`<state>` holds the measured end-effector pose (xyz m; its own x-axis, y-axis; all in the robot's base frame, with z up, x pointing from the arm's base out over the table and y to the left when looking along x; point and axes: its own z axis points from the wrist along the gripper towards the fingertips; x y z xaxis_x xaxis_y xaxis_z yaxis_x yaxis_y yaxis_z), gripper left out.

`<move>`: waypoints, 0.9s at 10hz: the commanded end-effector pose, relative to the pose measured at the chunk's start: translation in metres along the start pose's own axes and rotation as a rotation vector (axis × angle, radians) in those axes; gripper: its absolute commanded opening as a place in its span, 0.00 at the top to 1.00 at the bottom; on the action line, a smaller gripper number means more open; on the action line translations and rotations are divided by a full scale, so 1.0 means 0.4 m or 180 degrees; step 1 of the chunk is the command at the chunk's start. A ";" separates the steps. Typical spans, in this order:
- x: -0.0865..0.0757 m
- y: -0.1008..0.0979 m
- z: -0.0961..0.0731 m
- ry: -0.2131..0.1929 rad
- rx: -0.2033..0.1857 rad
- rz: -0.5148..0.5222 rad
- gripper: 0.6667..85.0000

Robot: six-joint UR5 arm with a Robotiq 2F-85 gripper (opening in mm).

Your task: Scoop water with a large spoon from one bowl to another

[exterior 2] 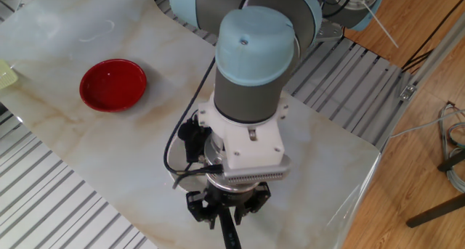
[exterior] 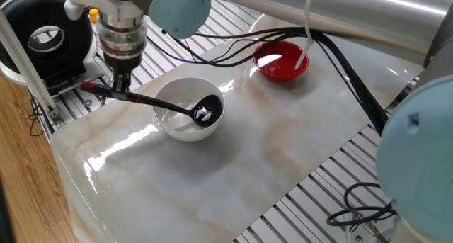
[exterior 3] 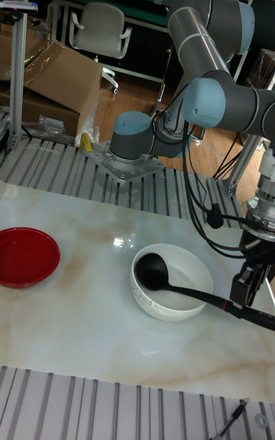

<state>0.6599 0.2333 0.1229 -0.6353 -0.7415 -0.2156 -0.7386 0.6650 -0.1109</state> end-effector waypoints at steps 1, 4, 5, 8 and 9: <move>0.034 -0.004 -0.020 0.0086 -0.0027 0.0027 0.46; 0.070 -0.013 -0.028 0.0124 -0.0027 -0.0003 0.46; 0.093 -0.024 -0.029 0.0145 -0.0016 -0.0042 0.47; 0.183 -0.058 -0.033 0.0208 0.0057 -0.0073 0.55; 0.175 -0.055 -0.032 0.0167 0.0048 0.0140 0.62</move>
<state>0.6347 0.1811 0.1229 -0.6428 -0.7492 -0.1595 -0.7400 0.6612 -0.1233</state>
